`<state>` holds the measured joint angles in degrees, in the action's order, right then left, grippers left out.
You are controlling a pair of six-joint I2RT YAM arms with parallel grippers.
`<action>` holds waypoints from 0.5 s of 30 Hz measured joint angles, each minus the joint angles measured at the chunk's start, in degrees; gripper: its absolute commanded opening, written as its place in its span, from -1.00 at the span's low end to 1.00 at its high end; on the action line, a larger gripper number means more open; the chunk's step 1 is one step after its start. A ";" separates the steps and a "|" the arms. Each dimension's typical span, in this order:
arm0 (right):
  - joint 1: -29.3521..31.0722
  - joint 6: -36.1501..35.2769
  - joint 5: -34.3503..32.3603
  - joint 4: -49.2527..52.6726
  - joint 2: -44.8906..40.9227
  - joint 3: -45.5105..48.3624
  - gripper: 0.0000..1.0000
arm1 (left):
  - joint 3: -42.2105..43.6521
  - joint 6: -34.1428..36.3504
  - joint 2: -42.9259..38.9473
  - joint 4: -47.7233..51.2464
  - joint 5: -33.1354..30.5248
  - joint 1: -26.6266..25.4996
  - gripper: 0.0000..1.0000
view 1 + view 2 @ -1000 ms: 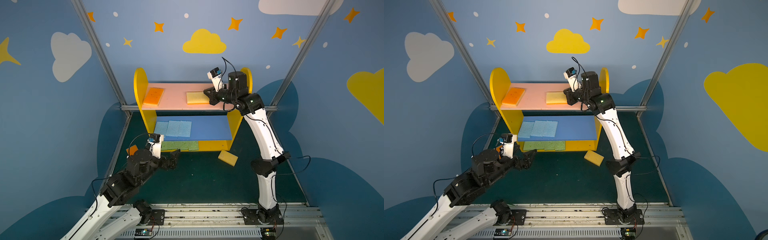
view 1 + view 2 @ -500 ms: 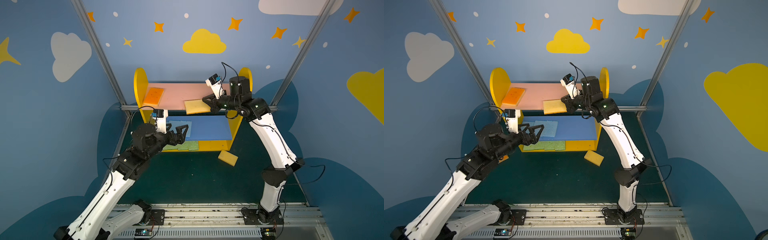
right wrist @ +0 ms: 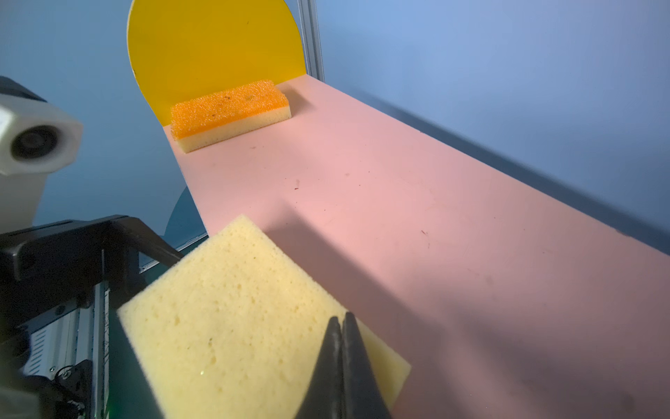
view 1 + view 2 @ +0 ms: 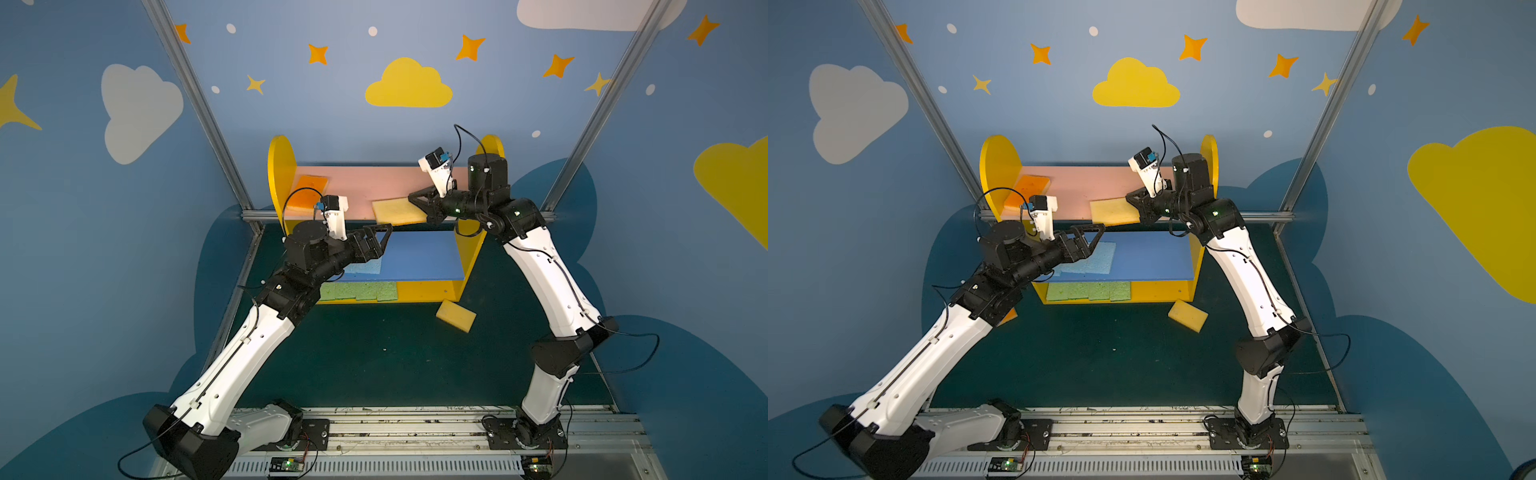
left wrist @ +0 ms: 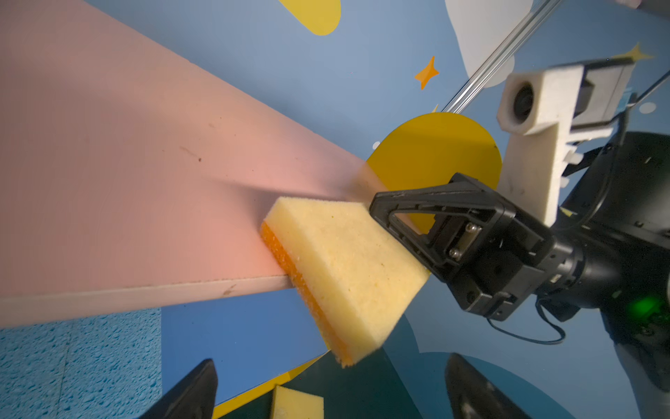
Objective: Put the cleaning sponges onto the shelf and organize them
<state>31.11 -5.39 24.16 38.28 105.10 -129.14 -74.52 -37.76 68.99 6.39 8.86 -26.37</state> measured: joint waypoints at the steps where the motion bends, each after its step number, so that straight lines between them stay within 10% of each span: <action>1: -0.20 0.00 0.37 -0.33 -0.20 0.46 -1.00 | -0.11 -0.50 0.24 -0.55 0.02 0.02 0.87; 15: -1.75 1.38 5.79 -7.26 -3.67 8.28 -1.00 | -2.45 -5.70 5.44 -5.62 2.12 -0.07 0.18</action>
<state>29.36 -4.01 29.95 31.03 101.43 -120.86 -76.97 -43.46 74.43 0.78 10.98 -26.44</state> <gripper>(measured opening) 0.046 0.637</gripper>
